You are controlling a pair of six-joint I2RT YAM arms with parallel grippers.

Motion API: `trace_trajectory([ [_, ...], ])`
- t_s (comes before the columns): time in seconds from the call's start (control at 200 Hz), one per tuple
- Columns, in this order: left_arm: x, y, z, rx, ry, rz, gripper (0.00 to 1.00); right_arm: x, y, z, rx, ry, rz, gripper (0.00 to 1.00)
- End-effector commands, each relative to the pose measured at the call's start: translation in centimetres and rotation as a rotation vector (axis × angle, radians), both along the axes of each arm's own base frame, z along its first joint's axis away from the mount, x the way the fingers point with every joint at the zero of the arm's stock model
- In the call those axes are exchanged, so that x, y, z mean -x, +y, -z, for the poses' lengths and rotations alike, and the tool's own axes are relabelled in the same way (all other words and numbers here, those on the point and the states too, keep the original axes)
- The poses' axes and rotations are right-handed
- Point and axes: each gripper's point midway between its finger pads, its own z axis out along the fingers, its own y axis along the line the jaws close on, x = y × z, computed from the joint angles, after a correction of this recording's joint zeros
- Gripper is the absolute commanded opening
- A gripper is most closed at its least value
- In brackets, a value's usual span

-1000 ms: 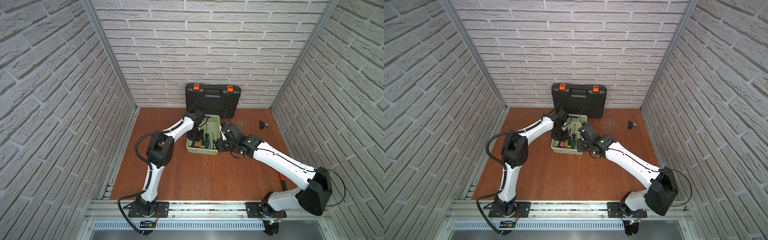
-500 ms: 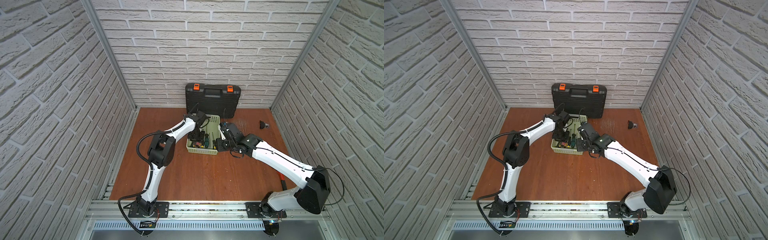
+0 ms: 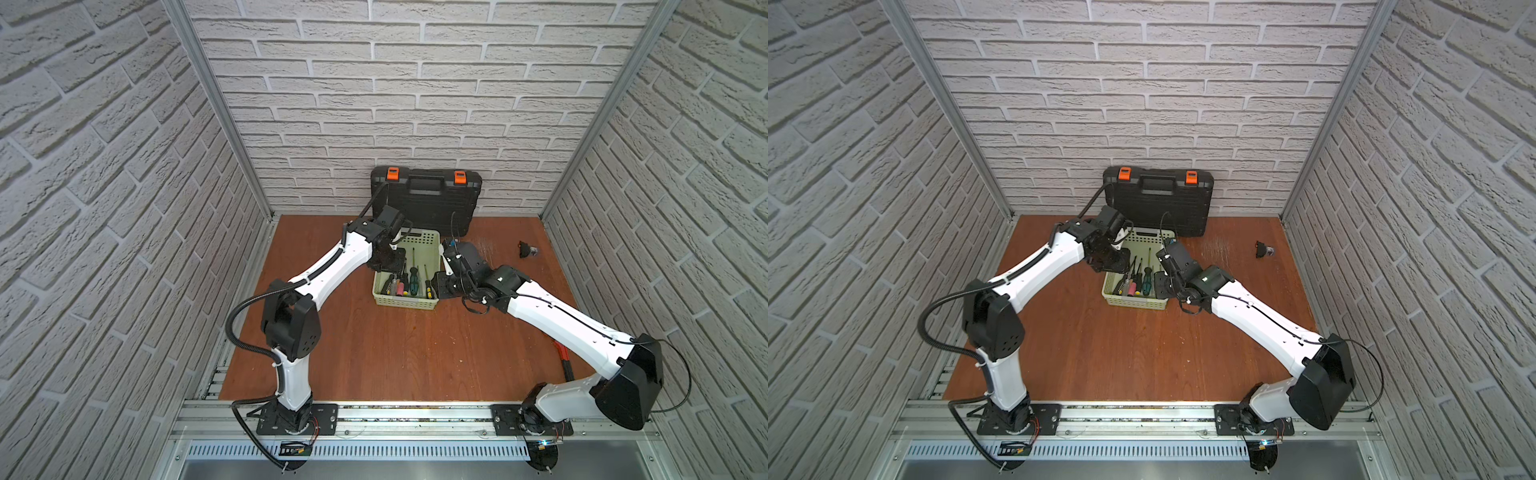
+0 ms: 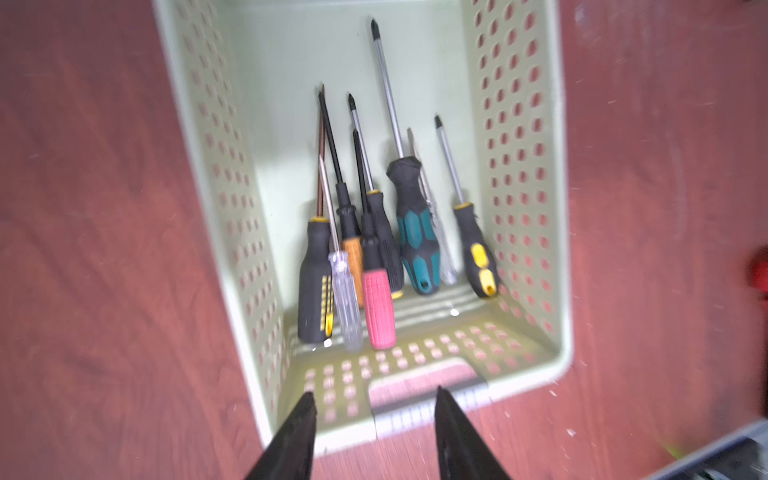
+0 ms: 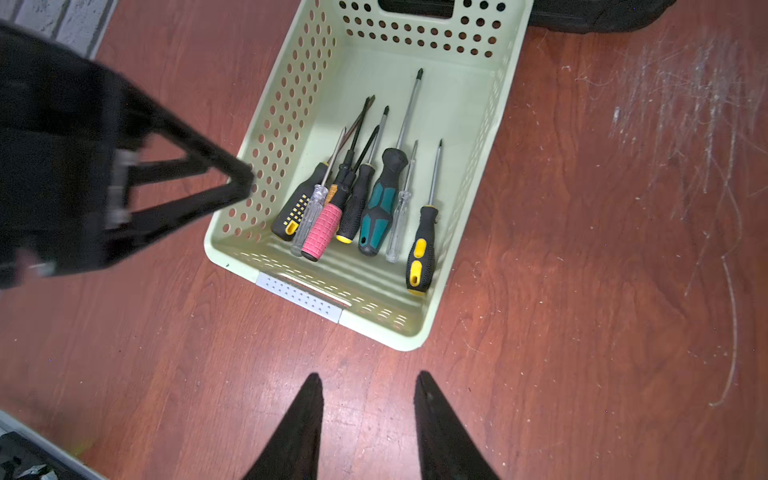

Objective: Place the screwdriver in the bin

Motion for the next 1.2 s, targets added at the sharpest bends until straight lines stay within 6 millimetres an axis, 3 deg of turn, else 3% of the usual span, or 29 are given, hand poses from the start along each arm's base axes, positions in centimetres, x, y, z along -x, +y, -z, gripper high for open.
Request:
trace_trajectory([
  [0.0, 0.9, 2.9, -1.9, 0.028, -0.053, -0.042, 0.56, -0.5, -2.1, -2.5, 0.054, -0.1, 0.036, 0.39],
  [0.035, 1.1, 3.9, -2.3, 0.039, -0.078, -0.063, 0.61, -0.6, -2.7, -2.7, 0.073, -0.115, 0.043, 0.39],
  [0.095, 1.1, 6.0, -2.9, 0.061, -0.116, -0.111, 0.77, -1.0, -3.5, -3.4, 0.096, -0.15, 0.05, 0.39],
  [0.12, 1.1, 6.7, -2.9, 0.071, -0.125, -0.127, 0.94, -1.1, -3.8, -3.7, 0.103, -0.163, 0.051, 0.42],
  [0.135, 1.1, 7.1, -2.9, 0.079, -0.135, -0.133, 0.98, -1.3, -4.0, -3.9, 0.109, -0.171, 0.052, 0.44],
  [0.36, -1.1, 14.5, -2.1, 0.105, -0.263, -0.312, 0.98, -3.6, -7.4, -6.9, 0.237, -0.327, 0.1, 0.71],
  [0.42, -1.8, 16.9, -1.8, 0.076, -0.312, -0.364, 0.98, -4.3, -8.5, -7.9, 0.289, -0.403, 0.114, 0.89],
  [0.495, -2.5, 19.6, -1.2, 0.039, -0.372, -0.425, 0.98, -5.0, -9.2, -8.3, 0.342, -0.521, 0.07, 0.99],
  [0.58, -3.0, 21.5, -0.1, -0.003, -0.481, -0.44, 0.98, -5.2, -10.7, -6.6, 0.421, -0.59, 0.048, 0.99],
  [0.69, -2.9, 23.9, 1.9, -0.064, -0.607, -0.481, 0.98, -5.3, -15.0, -5.0, 0.412, -0.567, 0.189, 0.98],
  [0.85, -3.0, 25.9, 4.1, -0.195, -0.663, -0.472, 0.98, -4.4, -17.5, -1.6, 0.3, -0.619, 0.243, 0.98],
  [1.03, -3.4, 29.4, 7.2, -0.244, -0.674, -0.54, 0.98, -5.3, -18.8, 3.9, 0.317, -0.568, 0.241, 0.97],
  [1.195, -3.4, 29.9, 8.5, -0.264, -0.742, -0.515, 0.98, -5.5, -19.7, 6.5, 0.231, -0.57, 0.262, 0.97],
])
